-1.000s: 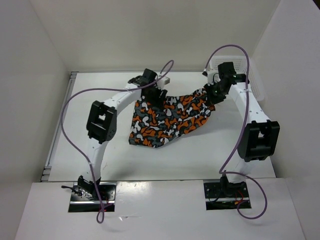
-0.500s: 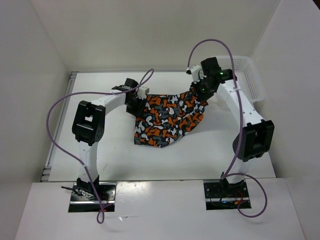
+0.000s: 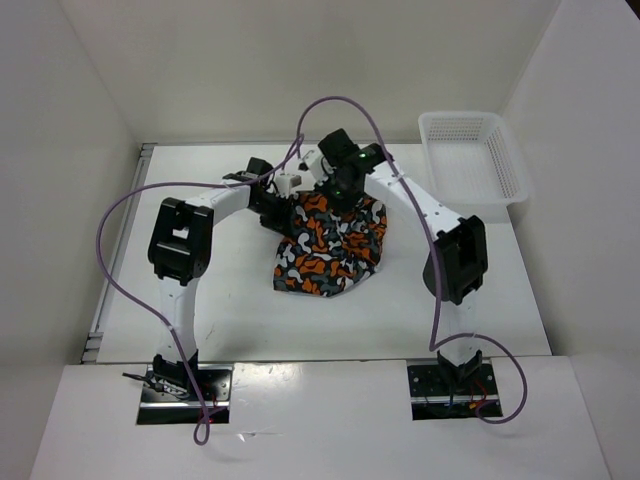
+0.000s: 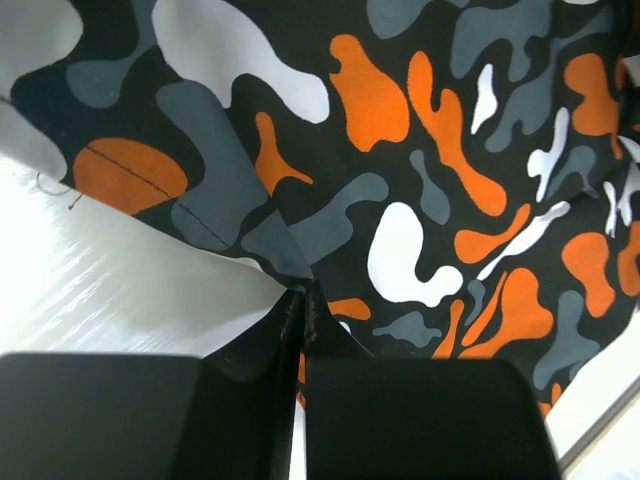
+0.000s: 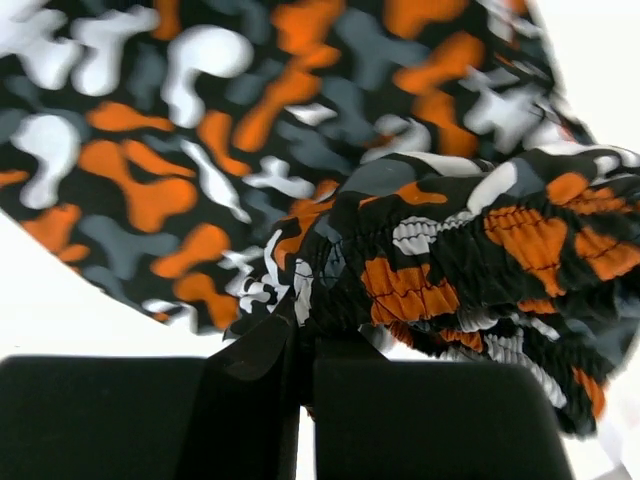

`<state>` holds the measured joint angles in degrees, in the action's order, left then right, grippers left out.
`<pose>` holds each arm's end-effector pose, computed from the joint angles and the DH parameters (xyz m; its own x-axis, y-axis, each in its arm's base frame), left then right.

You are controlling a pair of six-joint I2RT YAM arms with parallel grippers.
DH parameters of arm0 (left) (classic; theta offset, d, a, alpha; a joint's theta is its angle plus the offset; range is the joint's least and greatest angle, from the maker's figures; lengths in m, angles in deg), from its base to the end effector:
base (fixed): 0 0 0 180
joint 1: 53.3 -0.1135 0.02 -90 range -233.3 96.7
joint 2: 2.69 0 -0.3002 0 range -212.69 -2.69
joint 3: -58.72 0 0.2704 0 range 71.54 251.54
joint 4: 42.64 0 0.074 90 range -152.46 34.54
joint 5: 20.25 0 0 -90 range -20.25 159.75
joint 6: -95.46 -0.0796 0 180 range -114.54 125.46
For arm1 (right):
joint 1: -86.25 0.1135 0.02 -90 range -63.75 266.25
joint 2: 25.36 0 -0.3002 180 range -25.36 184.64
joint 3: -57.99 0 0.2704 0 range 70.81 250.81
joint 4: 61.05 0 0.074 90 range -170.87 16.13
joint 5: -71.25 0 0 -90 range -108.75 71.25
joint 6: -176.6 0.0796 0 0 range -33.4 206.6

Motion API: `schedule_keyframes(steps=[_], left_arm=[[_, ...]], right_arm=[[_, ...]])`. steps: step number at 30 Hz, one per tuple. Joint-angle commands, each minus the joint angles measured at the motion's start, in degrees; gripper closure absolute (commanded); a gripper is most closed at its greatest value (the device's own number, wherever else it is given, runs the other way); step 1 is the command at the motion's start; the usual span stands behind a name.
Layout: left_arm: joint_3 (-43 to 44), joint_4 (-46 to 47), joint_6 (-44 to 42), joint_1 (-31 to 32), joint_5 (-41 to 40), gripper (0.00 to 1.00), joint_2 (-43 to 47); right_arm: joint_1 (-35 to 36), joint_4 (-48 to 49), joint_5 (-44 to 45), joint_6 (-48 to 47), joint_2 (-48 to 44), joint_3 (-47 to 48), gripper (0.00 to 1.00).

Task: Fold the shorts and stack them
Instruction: Fold the shorts

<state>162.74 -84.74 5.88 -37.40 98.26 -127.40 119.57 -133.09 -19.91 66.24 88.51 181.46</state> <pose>0.4798 -0.1762 0.1367 -0.8586 0.2379 -0.4541 0.4444 0.7871 -0.4278 0.3995 0.2646 0.2970 -0.5007 -0.7454 -0.4400 -0.7800 0.6090 -0.1441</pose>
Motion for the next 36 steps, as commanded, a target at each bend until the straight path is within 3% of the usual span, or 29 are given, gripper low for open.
schedule_keyframes(steps=[1,9,14,16,18,19,21,26,28,31,34,36], left_arm=[[-0.14,-1.40,-0.43,-0.08,2.34,0.97,-3.26],[-1.20,-0.87,-0.43,-1.22,4.01,0.97,-2.74],[-1.20,-0.34,-0.43,-1.83,4.01,0.97,-2.74],[-1.20,-0.34,-0.43,-2.36,4.01,0.97,-2.74],[-1.20,-0.34,-0.43,-2.37,4.01,0.97,-2.74],[-1.72,-0.34,-0.43,-2.97,4.01,0.97,-2.74],[-1.73,-0.34,-0.43,-3.51,4.01,0.95,-2.74],[-1.73,-0.34,-0.43,-6.14,3.48,0.90,-2.74],[-0.94,-0.86,-0.43,-7.19,2.96,0.81,-2.74],[0.47,-2.70,-0.43,-9.21,2.43,0.64,-1.60],[1.26,-3.51,-0.43,-10.71,1.38,0.57,2.26],[1.26,-4.90,-0.43,-10.72,1.37,0.48,5.43]], right_arm=[[4.20,0.77,-1.72,1.38,1.62,3.52,1.00],[7.89,-1.15,-4.80,2.60,10.14,15.10,1.00],[10.00,-1.69,-6.04,2.61,11.38,15.65,0.99],[10.54,-1.69,-6.56,3.31,11.91,14.16,0.75],[10.54,-1.69,-6.57,4.01,11.30,13.54,0.25],[10.54,-1.69,-7.96,4.80,10.77,13.54,0.09],[11.06,-0.11,-9.89,6.46,9.02,14.94,0.01],[11.06,6.29,-19.04,11.39,3.31,16.71,0.01],[11.06,12.00,-19.05,12.44,-1.68,13.73,0.01],[11.06,16.85,-11.51,12.98,-8.97,-0.11,0.02],[11.06,20.45,-5.35,9.12,-15.49,-14.34,0.12],[11.06,23.96,-2.44,7.97,-20.51,-19.57,0.24]])
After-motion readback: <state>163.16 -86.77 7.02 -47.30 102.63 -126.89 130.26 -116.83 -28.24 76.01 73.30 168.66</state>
